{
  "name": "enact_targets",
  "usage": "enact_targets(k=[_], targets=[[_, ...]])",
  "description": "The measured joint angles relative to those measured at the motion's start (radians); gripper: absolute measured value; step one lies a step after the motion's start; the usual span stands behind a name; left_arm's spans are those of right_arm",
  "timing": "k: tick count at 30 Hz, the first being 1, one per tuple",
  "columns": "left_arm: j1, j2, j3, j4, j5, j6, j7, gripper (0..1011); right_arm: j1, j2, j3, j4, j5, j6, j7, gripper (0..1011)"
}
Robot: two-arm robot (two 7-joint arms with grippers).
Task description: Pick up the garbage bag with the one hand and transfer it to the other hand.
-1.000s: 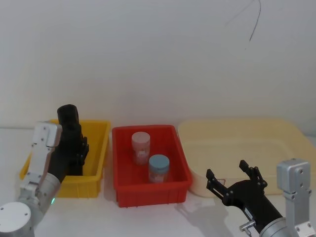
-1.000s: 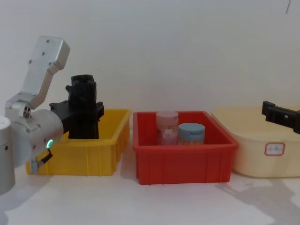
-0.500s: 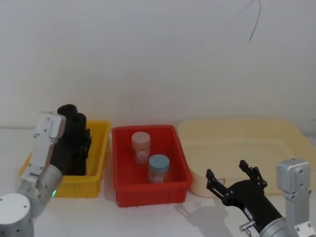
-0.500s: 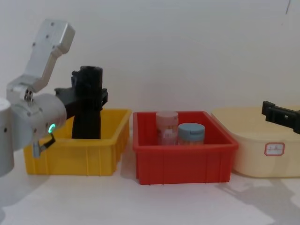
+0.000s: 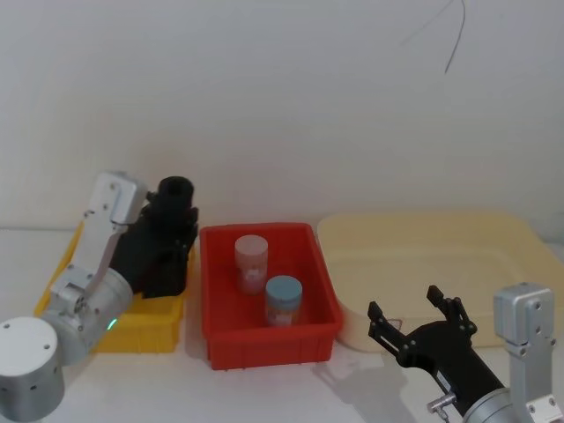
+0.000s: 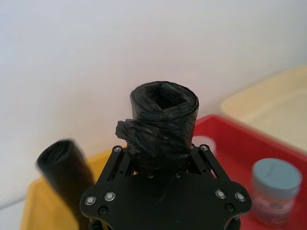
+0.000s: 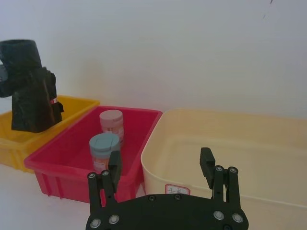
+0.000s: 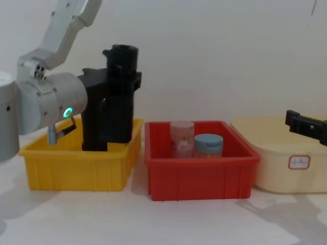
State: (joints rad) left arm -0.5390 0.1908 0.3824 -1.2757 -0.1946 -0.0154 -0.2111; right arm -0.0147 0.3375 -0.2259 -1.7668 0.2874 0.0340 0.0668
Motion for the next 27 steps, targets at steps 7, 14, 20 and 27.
enact_targets(k=[7, 14, 20, 27], targets=[[-0.013, 0.001, 0.022, -0.032, -0.011, 0.003, -0.071, 371, 0.000, 0.000, 0.000, 0.000, 0.000, 0.000, 0.000, 1001], [-0.031, -0.007, 0.051, -0.049, -0.028, 0.002, -0.141, 371, 0.000, 0.000, 0.000, 0.000, 0.000, 0.000, 0.000, 1001], [-0.051, -0.020, 0.080, -0.048, -0.048, -0.010, -0.207, 371, 0.000, 0.000, 0.000, 0.000, 0.000, 0.000, 0.000, 1002], [-0.080, -0.044, 0.115, -0.021, -0.075, -0.031, -0.282, 371, 0.000, 0.000, 0.000, 0.000, 0.000, 0.000, 0.000, 1001]])
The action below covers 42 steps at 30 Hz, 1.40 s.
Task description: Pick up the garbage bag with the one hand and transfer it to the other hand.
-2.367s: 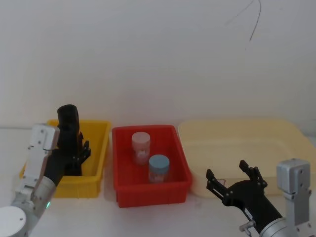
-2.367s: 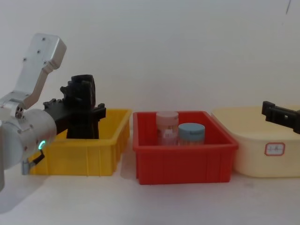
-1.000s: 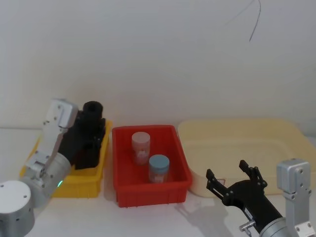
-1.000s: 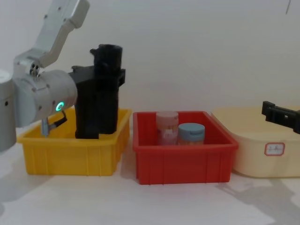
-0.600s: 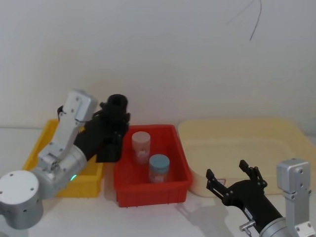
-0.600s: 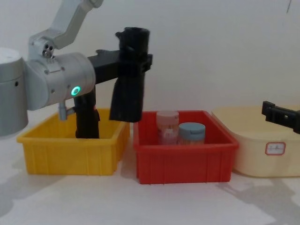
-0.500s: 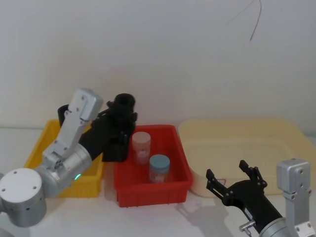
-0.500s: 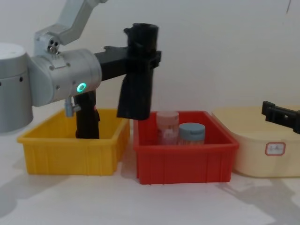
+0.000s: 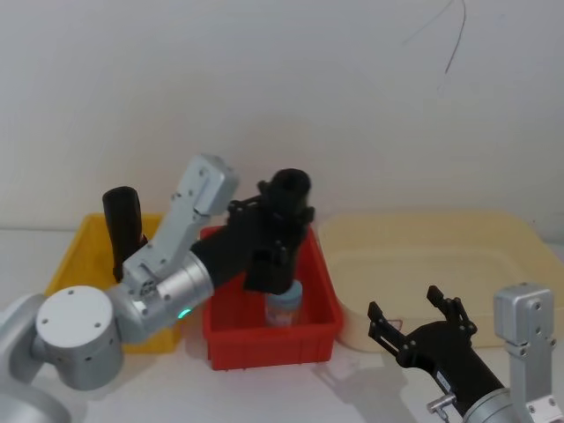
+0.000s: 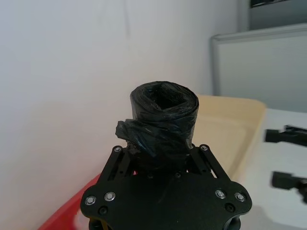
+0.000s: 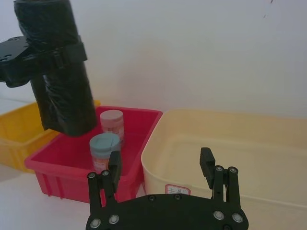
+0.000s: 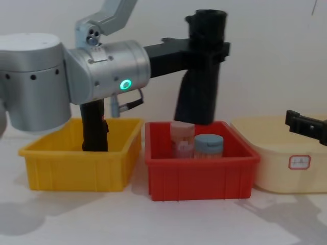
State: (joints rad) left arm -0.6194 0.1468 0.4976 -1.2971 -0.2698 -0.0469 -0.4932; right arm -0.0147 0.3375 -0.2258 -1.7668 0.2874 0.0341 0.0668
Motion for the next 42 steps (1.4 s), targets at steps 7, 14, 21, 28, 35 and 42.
enact_targets(k=[7, 14, 21, 28, 35, 42], targets=[[-0.031, -0.031, 0.032, 0.045, -0.031, -0.027, -0.076, 371, 0.000, 0.000, 0.000, 0.000, 0.000, 0.000, 0.000, 1001], [-0.072, -0.078, 0.065, 0.122, -0.070, -0.066, -0.164, 371, 0.000, 0.000, 0.000, 0.000, 0.000, 0.000, 0.000, 1001], [-0.118, -0.136, 0.091, 0.223, -0.111, -0.113, -0.252, 371, 0.000, 0.000, 0.000, 0.000, 0.000, 0.000, 0.000, 1001], [-0.154, -0.184, 0.108, 0.308, -0.143, -0.148, -0.308, 371, 0.000, 0.000, 0.000, 0.000, 0.000, 0.000, 0.000, 1001], [-0.174, -0.207, 0.116, 0.355, -0.163, -0.167, -0.333, 371, 0.000, 0.000, 0.000, 0.000, 0.000, 0.000, 0.000, 1001], [-0.186, -0.217, 0.122, 0.382, -0.175, -0.176, -0.345, 371, 0.000, 0.000, 0.000, 0.000, 0.000, 0.000, 0.000, 1001]])
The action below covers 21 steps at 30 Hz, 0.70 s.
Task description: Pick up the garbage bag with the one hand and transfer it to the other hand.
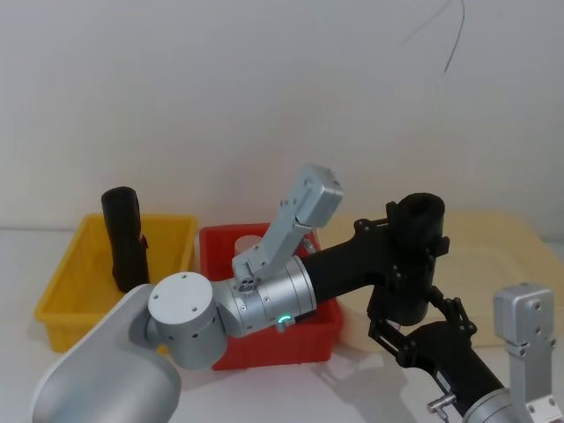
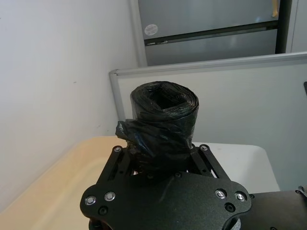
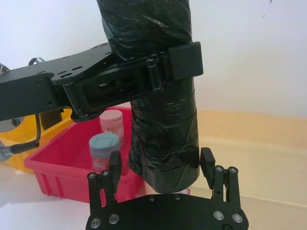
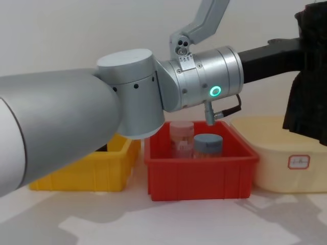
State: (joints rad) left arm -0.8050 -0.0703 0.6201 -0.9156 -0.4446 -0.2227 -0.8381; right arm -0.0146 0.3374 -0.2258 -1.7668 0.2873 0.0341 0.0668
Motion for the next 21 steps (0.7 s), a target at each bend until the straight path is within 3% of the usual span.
enact_targets(k=[21], targets=[[-0.014, -0.009, 0.009, 0.032, -0.016, -0.008, -0.014, 371, 0.001, -0.001, 0.000, 0.001, 0.000, 0.000, 0.000, 1001]])
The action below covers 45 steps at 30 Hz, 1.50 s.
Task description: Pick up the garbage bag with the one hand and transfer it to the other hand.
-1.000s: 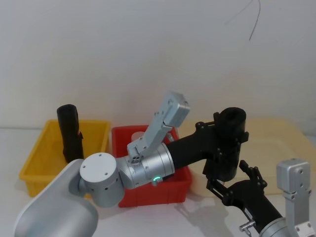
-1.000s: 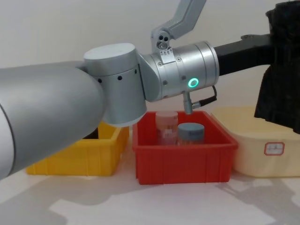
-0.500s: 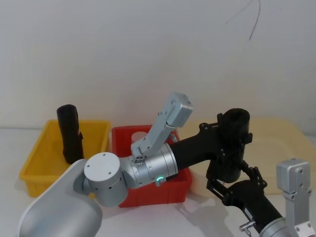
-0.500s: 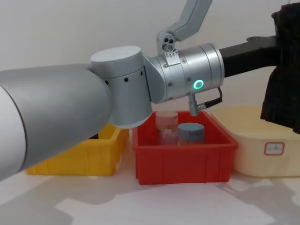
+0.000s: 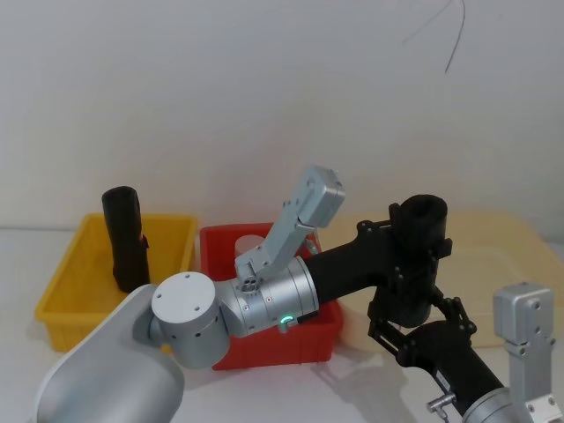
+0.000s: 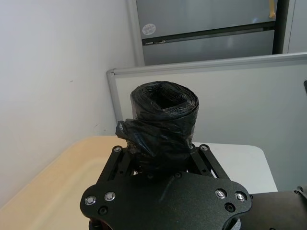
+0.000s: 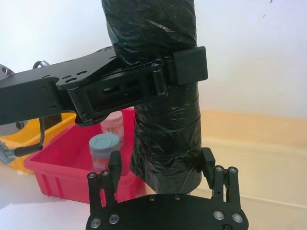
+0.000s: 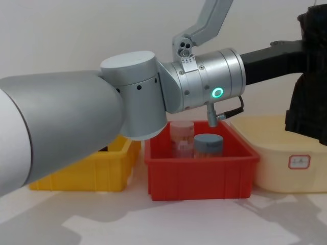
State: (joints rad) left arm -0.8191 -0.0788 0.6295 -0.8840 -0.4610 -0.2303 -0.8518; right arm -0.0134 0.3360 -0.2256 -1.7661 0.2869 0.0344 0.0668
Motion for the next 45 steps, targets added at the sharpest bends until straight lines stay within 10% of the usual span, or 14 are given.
enact_targets(k=[25, 45], targets=[[-0.003, -0.002, 0.002, 0.005, -0.003, -0.001, -0.003, 371, 0.054, -0.038, 0.011, 0.050, -0.008, 0.016, 0.003, 1001], [-0.003, -0.002, 0.002, 0.006, -0.003, -0.001, -0.003, 391, 0.069, -0.060, 0.032, 0.058, -0.003, 0.036, 0.011, 566]])
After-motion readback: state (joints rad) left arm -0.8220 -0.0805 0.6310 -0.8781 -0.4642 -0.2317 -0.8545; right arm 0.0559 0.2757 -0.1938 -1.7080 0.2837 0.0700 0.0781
